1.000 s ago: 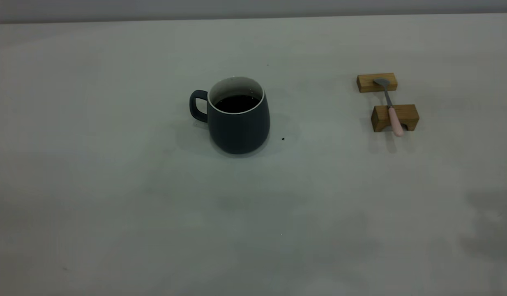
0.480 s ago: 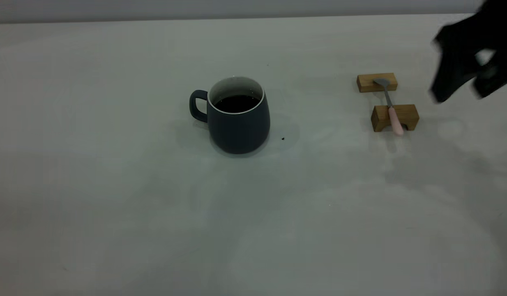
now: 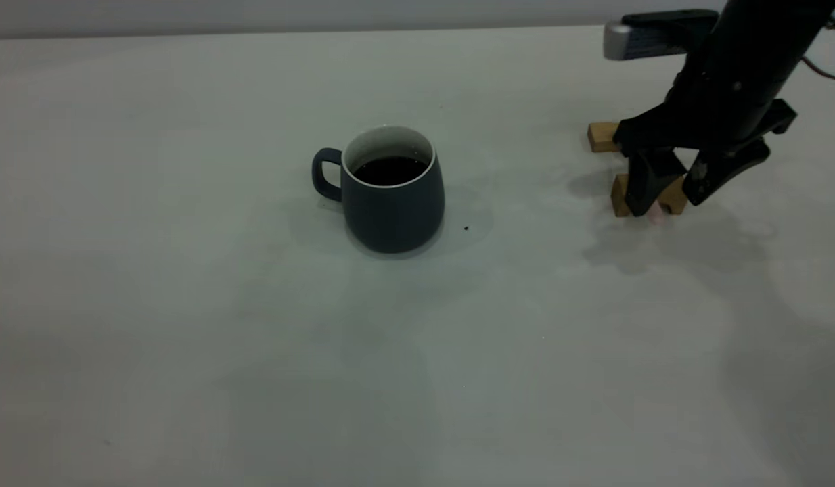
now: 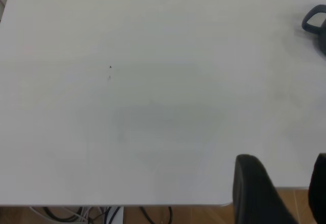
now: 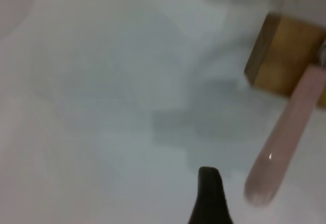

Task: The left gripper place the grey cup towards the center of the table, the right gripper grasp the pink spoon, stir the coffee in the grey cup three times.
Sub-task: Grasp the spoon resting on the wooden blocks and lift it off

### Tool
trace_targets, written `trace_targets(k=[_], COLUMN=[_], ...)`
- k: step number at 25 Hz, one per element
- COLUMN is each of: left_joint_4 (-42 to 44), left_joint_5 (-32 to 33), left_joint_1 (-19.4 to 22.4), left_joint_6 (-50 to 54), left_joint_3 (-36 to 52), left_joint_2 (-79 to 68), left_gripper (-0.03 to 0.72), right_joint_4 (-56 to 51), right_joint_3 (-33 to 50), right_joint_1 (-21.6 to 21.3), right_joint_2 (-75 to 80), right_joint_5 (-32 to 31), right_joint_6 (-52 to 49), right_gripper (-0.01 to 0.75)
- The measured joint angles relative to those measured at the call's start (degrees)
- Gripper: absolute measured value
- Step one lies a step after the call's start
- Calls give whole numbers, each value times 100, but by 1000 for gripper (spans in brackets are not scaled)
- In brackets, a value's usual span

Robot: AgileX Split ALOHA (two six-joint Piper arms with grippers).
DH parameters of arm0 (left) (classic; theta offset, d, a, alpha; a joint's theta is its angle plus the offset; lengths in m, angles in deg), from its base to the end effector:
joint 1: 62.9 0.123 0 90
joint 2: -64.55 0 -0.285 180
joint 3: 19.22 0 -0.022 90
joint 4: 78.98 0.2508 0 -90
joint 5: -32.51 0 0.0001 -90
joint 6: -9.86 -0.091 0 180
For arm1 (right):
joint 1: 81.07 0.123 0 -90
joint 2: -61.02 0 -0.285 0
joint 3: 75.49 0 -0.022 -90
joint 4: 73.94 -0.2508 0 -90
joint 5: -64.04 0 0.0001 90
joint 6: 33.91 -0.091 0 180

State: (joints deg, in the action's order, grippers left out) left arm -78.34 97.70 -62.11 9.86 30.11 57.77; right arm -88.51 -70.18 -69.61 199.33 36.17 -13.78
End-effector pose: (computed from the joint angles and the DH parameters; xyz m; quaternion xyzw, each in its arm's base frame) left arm -0.0094 0.0008 0.2674 -0.0065 0.8716 0.0089 0.4901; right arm 0.3838 0.0887 0.0345 -0.1659 0.9811 0.0617 0.0785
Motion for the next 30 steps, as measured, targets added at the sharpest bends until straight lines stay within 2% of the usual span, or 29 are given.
trace_targets(k=[13,16,20,26,30], left_joint_4=[0,0,0,0,0], left_joint_5=[0,0,0,0,0], left_joint_1=[0,0,0,0,0], left_joint_6=[0,0,0,0,0], left_joint_3=[0,0,0,0,0], left_joint_2=[0,0,0,0,0], left_gripper=[337,337,337,337,337], right_joint_4=[285,285,285,279,279], right_joint_3=[-262,-276,-293,-293,-307], right_joint_1=[-160,-166,-166,-166,-166], right_joint_2=[478,477,477,480,468], right_joint_5=[-43,67,147,146,88], right_joint_6=[-93,-94,-99,-99,-104], right_gripper=[595,522,344,254,142])
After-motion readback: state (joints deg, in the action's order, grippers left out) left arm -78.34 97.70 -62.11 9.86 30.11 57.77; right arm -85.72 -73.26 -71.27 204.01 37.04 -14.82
